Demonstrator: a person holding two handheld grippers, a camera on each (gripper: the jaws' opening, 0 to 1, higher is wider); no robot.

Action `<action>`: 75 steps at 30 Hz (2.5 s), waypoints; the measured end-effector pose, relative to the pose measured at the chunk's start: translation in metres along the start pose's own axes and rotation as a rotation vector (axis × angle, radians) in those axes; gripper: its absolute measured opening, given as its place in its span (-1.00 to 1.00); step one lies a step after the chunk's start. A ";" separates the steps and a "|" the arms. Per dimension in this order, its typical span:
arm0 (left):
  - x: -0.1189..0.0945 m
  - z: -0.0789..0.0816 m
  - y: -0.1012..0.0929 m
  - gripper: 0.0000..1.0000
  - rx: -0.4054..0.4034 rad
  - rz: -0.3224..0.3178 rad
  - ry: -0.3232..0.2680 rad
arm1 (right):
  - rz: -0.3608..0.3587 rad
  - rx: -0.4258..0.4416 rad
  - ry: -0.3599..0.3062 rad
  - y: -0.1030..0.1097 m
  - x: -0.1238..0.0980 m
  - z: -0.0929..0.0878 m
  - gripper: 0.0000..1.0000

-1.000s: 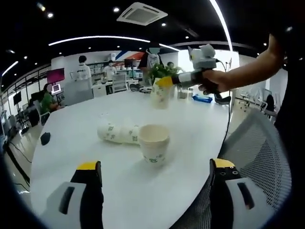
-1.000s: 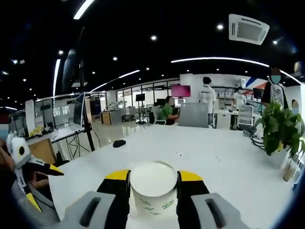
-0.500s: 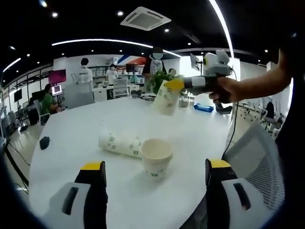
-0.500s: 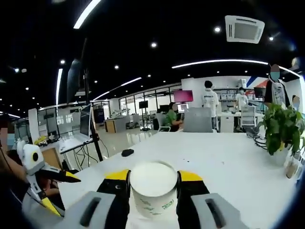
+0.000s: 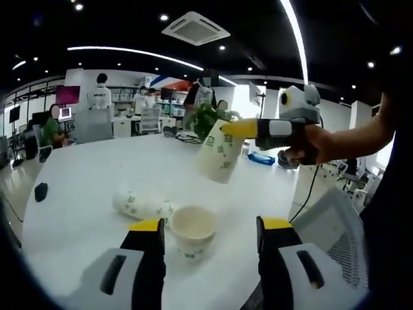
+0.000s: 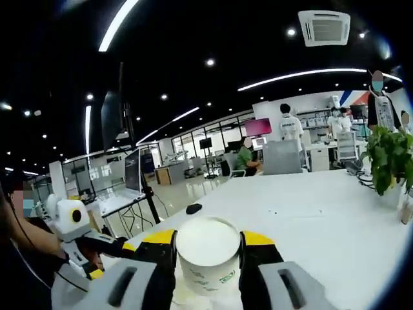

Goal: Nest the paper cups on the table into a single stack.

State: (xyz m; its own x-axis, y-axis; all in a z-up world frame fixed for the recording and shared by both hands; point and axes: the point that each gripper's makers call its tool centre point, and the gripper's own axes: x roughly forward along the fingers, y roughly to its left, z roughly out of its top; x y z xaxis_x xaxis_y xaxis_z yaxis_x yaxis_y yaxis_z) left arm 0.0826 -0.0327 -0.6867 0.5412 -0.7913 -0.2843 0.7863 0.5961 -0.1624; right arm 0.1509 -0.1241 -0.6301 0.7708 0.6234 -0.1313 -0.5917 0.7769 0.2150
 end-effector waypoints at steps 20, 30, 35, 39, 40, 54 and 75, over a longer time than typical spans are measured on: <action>0.020 0.001 -0.015 -0.44 -0.037 -0.121 0.004 | 0.111 0.167 -0.003 0.043 -0.004 -0.016 -0.29; 0.018 -0.007 -0.022 -0.51 -0.030 -0.149 0.031 | 0.135 0.179 0.011 0.046 -0.008 -0.028 -0.29; 0.014 -0.006 -0.018 -0.51 -0.036 -0.137 0.029 | 0.153 0.182 0.041 0.047 -0.011 -0.039 -0.29; 0.011 -0.004 -0.015 -0.50 -0.039 -0.130 0.028 | 0.164 0.182 0.058 0.047 -0.012 -0.044 -0.29; 0.011 -0.004 -0.014 -0.50 -0.037 -0.127 0.027 | 0.168 0.180 0.063 0.048 -0.012 -0.046 -0.29; -0.004 -0.012 -0.014 -0.72 -0.001 -0.193 0.080 | 0.276 0.174 0.150 0.061 -0.020 -0.069 -0.29; -0.013 -0.003 -0.034 -0.91 -0.002 -0.317 0.072 | 0.360 -0.023 0.292 0.068 -0.038 -0.116 -0.28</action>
State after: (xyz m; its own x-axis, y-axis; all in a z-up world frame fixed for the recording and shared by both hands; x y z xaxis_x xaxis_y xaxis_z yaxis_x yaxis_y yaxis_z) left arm 0.0483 -0.0424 -0.6809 0.2471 -0.9261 -0.2851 0.9117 0.3219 -0.2554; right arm 0.0540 -0.0853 -0.7226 0.4186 0.8498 -0.3204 -0.8171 0.5064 0.2756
